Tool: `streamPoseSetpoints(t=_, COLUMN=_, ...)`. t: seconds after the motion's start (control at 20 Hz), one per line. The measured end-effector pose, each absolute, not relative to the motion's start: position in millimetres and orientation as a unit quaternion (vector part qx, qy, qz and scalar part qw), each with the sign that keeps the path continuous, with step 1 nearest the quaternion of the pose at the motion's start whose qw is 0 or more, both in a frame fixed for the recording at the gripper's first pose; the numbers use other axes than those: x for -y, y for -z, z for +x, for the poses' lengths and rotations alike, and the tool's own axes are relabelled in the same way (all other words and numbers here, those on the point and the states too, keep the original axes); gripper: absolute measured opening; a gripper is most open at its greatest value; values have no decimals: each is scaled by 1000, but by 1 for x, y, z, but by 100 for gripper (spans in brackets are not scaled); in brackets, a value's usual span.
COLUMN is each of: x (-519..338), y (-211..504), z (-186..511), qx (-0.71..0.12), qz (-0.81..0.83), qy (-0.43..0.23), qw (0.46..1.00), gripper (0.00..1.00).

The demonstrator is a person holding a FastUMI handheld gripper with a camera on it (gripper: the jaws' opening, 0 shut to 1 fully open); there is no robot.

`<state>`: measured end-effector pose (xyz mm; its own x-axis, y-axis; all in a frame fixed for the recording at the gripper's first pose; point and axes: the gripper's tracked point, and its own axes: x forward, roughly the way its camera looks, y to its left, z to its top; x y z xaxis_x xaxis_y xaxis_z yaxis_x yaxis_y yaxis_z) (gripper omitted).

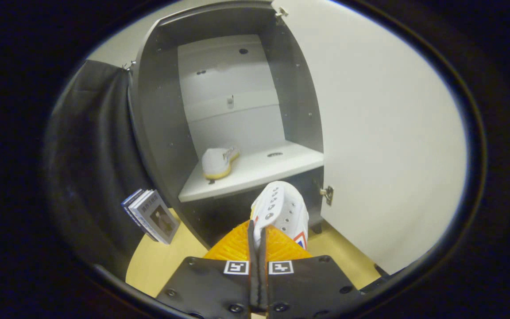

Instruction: Open the shoe cabinet door, grab the shoes and put them into the shoe cabinet, then close the shoe cabinet door.

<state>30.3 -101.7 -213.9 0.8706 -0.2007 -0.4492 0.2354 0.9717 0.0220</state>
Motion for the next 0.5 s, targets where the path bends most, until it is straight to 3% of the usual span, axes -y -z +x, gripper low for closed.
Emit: streamPoseSetpoints(t=0.5, x=102, y=161, z=154, qx=-185, qz=18, qy=76, qw=980, gripper=2)
